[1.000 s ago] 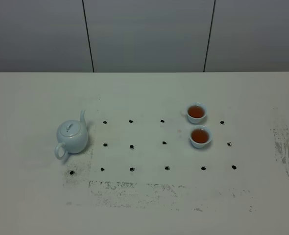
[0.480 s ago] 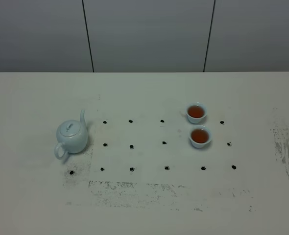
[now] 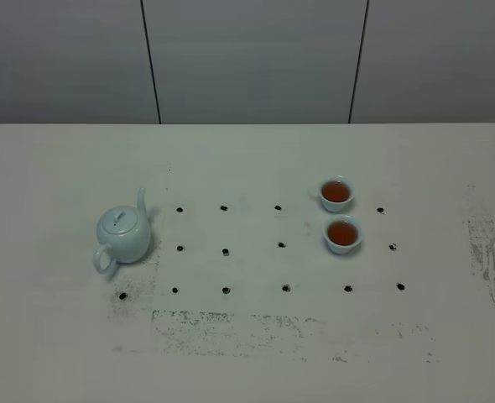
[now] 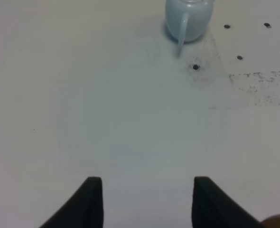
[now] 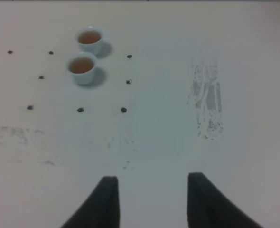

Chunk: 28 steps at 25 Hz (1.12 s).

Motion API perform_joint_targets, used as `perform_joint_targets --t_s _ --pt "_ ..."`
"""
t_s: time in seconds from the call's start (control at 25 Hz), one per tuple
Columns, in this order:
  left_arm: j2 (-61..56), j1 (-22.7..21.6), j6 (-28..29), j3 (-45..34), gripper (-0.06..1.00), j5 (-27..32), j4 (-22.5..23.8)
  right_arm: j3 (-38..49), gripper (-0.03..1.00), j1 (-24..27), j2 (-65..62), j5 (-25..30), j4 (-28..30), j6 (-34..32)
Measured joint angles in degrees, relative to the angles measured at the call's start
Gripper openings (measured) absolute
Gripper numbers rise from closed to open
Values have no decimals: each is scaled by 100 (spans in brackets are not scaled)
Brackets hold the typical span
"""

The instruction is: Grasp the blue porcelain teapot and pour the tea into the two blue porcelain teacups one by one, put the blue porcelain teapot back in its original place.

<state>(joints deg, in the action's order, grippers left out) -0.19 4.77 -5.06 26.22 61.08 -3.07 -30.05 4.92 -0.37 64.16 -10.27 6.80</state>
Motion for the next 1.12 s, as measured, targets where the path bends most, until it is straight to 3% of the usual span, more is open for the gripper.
perform_joint_targets --t_s 1.12 --pt "0 0 0 0 41 0 0 0 33 0 0 -16 -31 0"
